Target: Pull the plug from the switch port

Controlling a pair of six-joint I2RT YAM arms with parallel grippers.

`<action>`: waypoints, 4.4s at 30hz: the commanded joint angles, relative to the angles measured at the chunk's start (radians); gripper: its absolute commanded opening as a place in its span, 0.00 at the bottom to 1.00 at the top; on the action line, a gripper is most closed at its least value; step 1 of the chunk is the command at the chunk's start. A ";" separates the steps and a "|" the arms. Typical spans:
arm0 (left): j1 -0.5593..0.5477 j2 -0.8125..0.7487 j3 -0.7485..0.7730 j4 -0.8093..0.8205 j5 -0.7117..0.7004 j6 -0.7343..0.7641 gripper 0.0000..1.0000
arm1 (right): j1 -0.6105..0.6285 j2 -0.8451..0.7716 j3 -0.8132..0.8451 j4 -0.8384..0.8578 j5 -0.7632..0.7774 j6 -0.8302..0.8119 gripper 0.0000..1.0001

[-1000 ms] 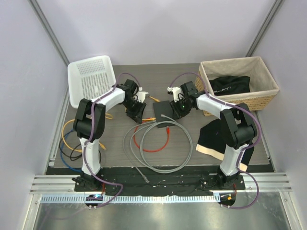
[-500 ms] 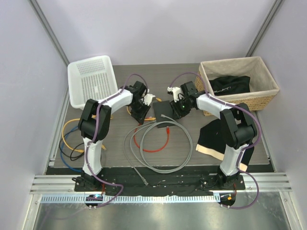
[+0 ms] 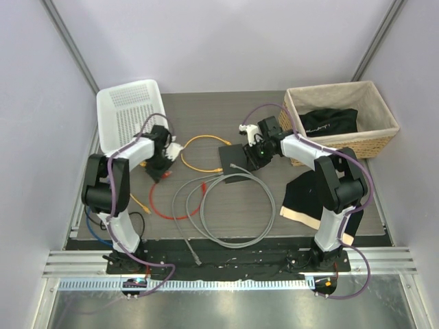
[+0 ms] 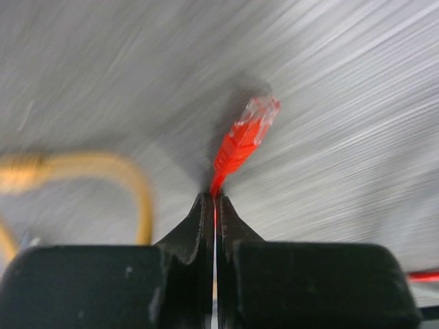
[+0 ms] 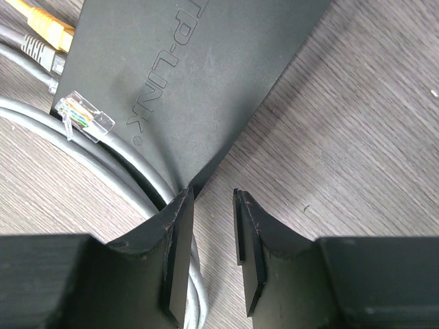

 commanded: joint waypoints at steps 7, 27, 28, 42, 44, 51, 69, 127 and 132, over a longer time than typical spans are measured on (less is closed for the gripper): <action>-0.026 -0.085 0.139 -0.018 -0.249 0.112 0.46 | 0.002 0.059 0.011 -0.086 0.060 -0.024 0.36; -0.126 0.464 0.748 -0.204 0.860 -0.199 0.59 | 0.002 0.040 0.016 -0.099 0.059 -0.030 0.35; -0.126 0.469 0.736 -0.199 0.863 -0.205 0.59 | 0.002 0.040 0.014 -0.099 0.059 -0.029 0.35; -0.178 0.541 0.643 -0.210 0.897 -0.207 0.55 | 0.002 0.031 -0.009 -0.097 0.060 -0.029 0.36; -0.184 0.540 0.615 -0.181 0.885 -0.227 0.54 | 0.002 0.031 -0.012 -0.092 0.060 -0.030 0.36; -0.183 0.592 0.638 -0.155 0.880 -0.268 0.50 | 0.002 0.030 -0.009 -0.096 0.062 -0.029 0.36; -0.206 0.625 0.601 -0.056 0.718 -0.465 0.33 | 0.018 0.040 -0.032 -0.106 0.059 -0.010 0.36; -0.241 0.589 0.486 0.074 0.886 -0.221 0.45 | 0.032 0.165 0.105 -0.152 -0.007 0.068 0.37; -0.241 0.607 0.541 -0.041 0.879 -0.074 0.45 | 0.032 0.166 0.105 -0.151 -0.003 0.063 0.38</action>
